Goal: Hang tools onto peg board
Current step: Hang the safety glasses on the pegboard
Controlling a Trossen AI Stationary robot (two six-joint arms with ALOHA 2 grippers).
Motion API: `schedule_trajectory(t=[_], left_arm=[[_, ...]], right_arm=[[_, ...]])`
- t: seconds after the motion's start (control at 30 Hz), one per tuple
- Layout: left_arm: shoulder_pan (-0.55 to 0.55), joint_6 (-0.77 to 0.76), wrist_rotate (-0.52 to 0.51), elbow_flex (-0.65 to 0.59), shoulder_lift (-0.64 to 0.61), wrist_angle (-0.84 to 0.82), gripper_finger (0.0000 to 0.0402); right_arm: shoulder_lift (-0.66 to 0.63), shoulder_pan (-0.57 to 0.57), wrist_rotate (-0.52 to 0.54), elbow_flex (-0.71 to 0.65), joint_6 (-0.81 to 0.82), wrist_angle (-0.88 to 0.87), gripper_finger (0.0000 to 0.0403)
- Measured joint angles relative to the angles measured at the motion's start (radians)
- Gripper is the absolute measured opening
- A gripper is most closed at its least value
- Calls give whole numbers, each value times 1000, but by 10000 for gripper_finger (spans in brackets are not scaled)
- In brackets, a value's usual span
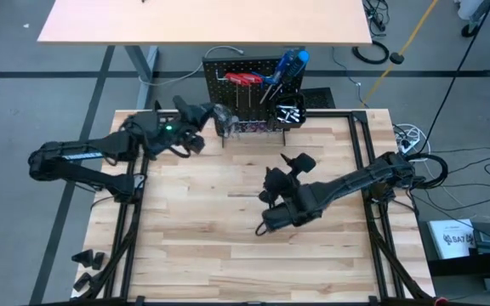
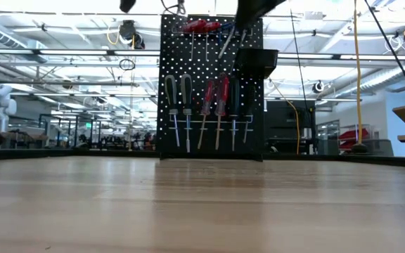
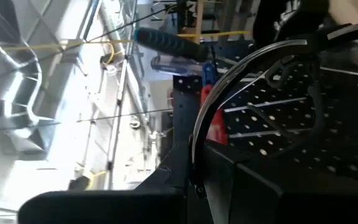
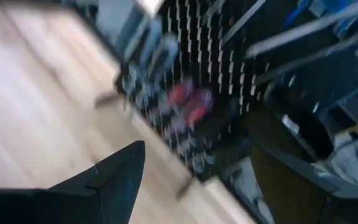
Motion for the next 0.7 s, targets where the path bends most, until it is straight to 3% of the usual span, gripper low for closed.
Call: schedule_trajectory(t=[0.1,0.23,0.3,0.5,0.57,0.7], left_arm=[[-1,-50,-5,0,-53,-87,26],[-5,-125,-15,0,-106,-192,26],[-11,-135,-20,0,-122,-238,26],[-47,-136,-79,0,-127,-306,26],[-59,-138,-85,0,-127,-325,26],[-73,-162,-88,0,-128,-336,26]], right_arm=[[0,13,42,0,-65,92,286],[0,-4,-25,-5,-251,281,286],[0,-20,-135,-13,-399,392,286],[0,-97,-655,-13,-861,690,286],[-1,-120,-711,-13,-964,748,286],[-25,-180,-716,-13,-1028,809,286]])
